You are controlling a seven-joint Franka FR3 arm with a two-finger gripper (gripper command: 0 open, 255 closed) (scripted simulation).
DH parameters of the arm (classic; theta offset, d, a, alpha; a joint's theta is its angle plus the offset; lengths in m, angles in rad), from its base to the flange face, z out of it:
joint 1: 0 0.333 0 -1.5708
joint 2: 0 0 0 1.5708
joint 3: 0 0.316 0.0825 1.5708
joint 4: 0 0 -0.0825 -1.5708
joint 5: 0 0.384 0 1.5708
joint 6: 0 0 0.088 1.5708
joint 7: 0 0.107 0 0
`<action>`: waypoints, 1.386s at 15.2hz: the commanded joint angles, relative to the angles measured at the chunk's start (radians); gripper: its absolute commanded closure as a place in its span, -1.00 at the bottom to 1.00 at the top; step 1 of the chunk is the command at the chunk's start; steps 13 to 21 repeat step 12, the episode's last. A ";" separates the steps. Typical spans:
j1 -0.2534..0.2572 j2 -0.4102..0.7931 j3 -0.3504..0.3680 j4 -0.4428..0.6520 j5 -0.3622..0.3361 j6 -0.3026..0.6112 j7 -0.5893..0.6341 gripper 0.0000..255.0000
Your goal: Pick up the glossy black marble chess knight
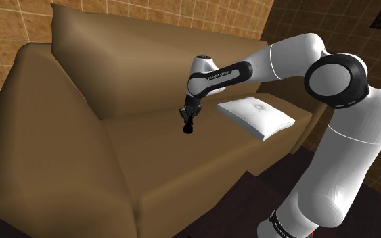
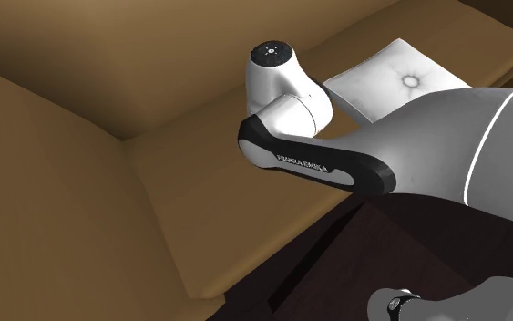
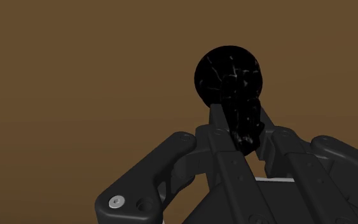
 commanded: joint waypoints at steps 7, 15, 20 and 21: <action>0.002 -0.040 0.001 0.058 -0.001 -0.099 0.000 1.00; 0.003 -0.055 0.001 0.084 -0.001 -0.138 -0.001 1.00; 0.003 -0.055 0.001 0.084 -0.001 -0.138 -0.001 1.00; 0.003 -0.055 0.001 0.084 -0.001 -0.138 -0.001 1.00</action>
